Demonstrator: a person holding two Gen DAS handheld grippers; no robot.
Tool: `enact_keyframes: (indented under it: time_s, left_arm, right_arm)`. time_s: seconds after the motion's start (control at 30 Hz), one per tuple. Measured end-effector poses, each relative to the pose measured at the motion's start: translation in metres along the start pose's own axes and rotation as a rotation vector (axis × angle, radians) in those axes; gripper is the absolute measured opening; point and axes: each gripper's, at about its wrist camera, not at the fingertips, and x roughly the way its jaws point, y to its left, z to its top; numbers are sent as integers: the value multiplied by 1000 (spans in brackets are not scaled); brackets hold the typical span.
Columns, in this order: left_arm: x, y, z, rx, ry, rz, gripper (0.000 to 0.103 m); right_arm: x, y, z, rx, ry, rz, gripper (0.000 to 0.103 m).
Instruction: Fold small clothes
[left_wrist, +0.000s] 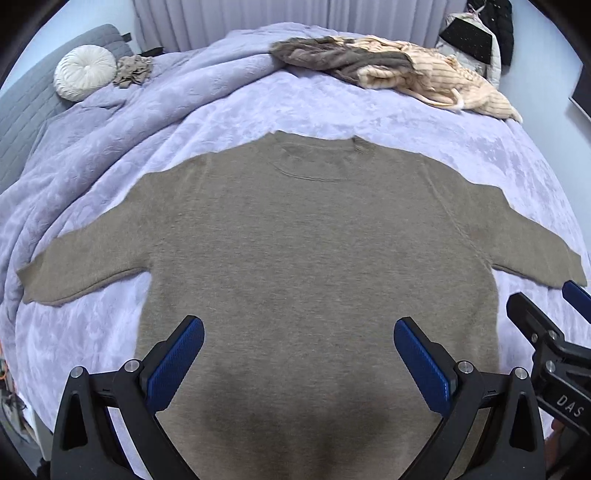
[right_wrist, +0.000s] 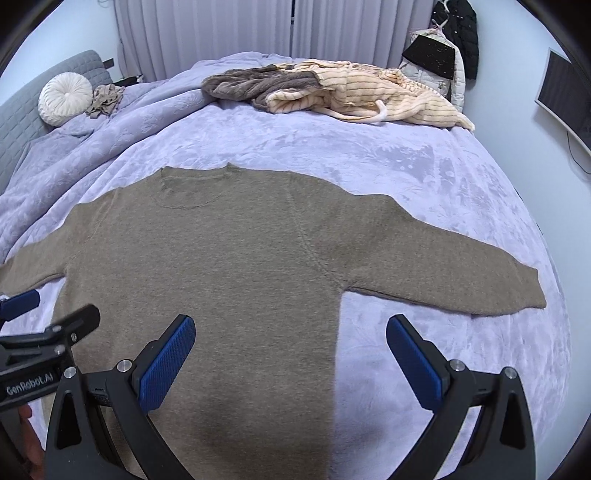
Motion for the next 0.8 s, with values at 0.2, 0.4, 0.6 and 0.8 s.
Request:
enact_keyframes:
  time_s: [0.2,0.4,0.6,0.8]
  left_arm:
    - [4,-33,11,45,18,-8,103]
    - [11,-78,26,97,24,2,103]
    - [24,-130,37,164,30,2,103]
    - [46,-185,44,216,55,-15,103]
  right_arm:
    - [1,-31,6,47,-8,-19,103]
    - [7,-69,10,96,-8,-53,103]
    - [17,-117,8,168,-1,-102,103]
    - [32,-181,3,250,19,-171,103]
